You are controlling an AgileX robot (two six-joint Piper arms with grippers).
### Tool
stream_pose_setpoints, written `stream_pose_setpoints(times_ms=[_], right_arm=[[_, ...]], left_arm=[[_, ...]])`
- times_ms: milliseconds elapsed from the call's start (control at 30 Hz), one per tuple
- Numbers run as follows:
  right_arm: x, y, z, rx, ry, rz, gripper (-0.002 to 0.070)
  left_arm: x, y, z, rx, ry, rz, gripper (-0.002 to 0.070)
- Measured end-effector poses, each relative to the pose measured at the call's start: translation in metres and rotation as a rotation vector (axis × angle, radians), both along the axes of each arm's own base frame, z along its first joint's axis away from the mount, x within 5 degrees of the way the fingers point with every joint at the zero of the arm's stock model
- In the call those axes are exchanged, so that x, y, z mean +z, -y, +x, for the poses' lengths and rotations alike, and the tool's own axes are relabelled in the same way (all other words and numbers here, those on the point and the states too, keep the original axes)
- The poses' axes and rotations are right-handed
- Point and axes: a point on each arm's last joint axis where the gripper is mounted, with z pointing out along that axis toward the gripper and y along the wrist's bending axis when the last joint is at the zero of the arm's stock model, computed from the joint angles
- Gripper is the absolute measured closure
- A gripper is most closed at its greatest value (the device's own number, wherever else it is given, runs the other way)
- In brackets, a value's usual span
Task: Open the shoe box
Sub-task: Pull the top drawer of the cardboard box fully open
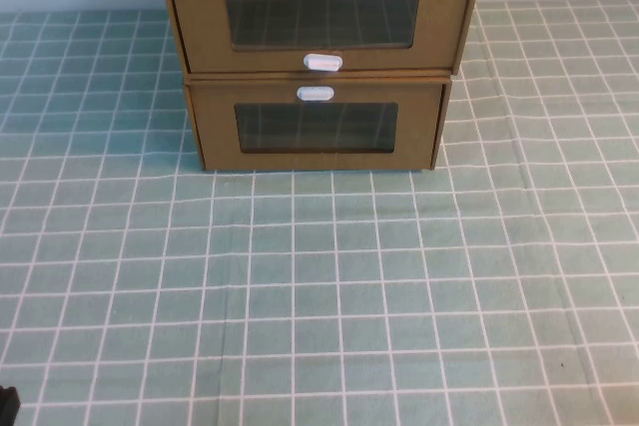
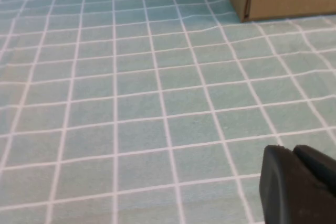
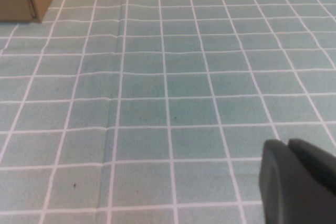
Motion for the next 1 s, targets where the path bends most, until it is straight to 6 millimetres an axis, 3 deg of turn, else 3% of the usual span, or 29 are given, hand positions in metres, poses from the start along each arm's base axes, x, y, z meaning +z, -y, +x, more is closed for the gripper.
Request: stream_pose_setpoints(times_ms=[767, 1000], right_arm=[[0.000, 0.000, 0.000, 0.000, 0.000, 0.000, 0.0689], [0.012, -0.001, 0.003, 0.009, 0.134, 0.004, 0.0689]], left_arm=[[0.000, 0.002, 0.000, -0.003, -0.004, -0.045, 0.0680], [0.004, 0.001, 0.001, 0.006, 0.038, -0.049, 0.0680]])
